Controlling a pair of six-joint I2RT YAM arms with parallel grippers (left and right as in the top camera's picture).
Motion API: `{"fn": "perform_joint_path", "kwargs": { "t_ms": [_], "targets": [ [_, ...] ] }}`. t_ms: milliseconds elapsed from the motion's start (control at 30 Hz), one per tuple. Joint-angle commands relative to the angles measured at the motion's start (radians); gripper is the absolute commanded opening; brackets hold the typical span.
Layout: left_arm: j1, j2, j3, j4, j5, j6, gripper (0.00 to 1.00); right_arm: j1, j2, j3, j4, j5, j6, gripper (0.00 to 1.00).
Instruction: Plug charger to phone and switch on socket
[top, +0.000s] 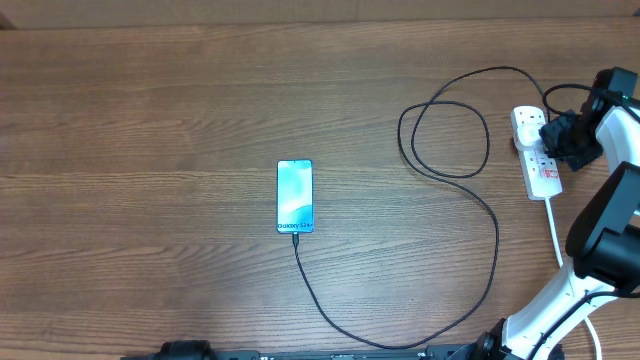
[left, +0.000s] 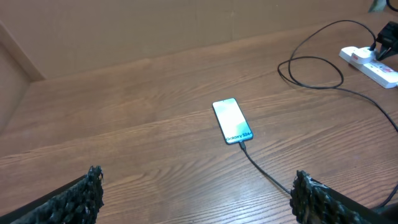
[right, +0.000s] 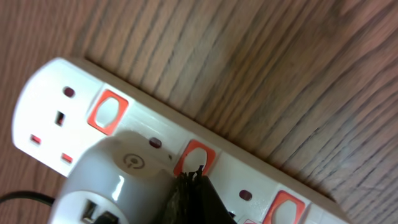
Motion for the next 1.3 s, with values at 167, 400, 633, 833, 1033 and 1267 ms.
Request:
{"fn": "perform_joint_path", "kwargs": {
  "t_ms": [167,400,633,833,1033,1267],
  "targets": [
    [-0.006,-0.014,-0.005,0.001,0.001,0.018,1.00,-0.008,0.019,0.047,0.000,-0.008,0.004,0.04],
    [-0.006,-0.021,-0.005,0.001,0.001,0.018,1.00,0.007,0.077,0.047,-0.005,-0.068,-0.001,0.04],
    [-0.006,-0.137,-0.005,0.001,0.001,0.018,1.00,0.039,0.096,0.049,-0.027,-0.114,-0.119,0.04],
    [-0.006,-0.251,-0.004,0.001,0.002,0.018,1.00,0.027,0.047,0.065,-0.145,-0.061,-0.121,0.04],
    [-0.014,-0.291,-0.005,0.001,0.001,0.018,1.00,0.013,-0.199,0.068,-0.202,-0.056,-0.119,0.04],
    [-0.054,-0.304,-0.003,0.000,0.002,0.018,1.00,0.012,-0.597,0.068,-0.121,-0.139,-0.093,0.04]
  ]
}}
